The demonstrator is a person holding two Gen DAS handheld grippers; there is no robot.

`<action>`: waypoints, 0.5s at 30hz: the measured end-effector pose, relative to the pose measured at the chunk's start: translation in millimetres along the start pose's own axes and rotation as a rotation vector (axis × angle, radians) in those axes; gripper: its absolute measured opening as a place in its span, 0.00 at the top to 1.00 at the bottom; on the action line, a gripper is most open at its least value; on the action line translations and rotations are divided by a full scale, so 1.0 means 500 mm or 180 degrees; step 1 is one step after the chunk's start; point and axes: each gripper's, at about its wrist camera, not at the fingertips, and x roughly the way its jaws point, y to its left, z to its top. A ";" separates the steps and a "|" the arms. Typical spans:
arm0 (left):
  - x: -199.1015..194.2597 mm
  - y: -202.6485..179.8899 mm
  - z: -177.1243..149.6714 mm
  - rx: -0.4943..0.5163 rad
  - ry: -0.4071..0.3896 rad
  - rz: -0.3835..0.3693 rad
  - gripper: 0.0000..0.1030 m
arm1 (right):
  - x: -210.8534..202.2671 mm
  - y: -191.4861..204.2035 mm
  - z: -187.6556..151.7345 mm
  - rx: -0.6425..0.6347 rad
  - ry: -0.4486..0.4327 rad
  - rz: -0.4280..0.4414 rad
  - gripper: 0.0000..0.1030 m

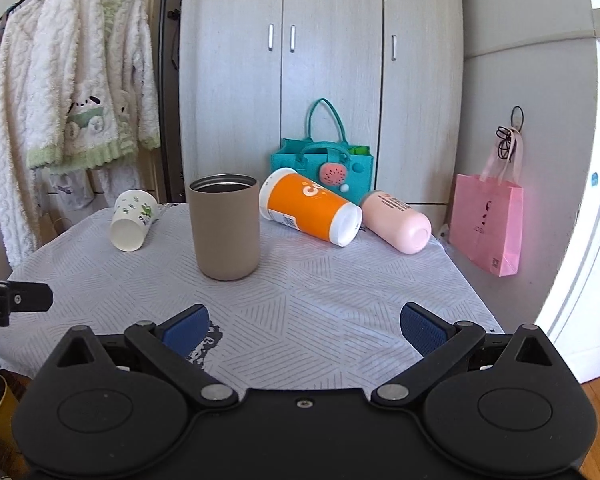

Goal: Flip cup upright

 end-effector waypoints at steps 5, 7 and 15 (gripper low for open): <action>-0.001 0.003 -0.003 -0.0072 -0.0040 -0.0009 0.00 | 0.000 0.005 0.000 -0.0012 0.0023 -0.0066 0.00; 0.000 0.006 -0.004 -0.0110 -0.0048 -0.0006 0.00 | -0.001 0.009 0.000 -0.0022 0.0028 -0.0092 0.00; 0.006 0.007 -0.008 -0.0111 -0.0013 -0.0010 0.00 | -0.005 0.014 -0.002 -0.0007 0.0065 -0.0130 0.00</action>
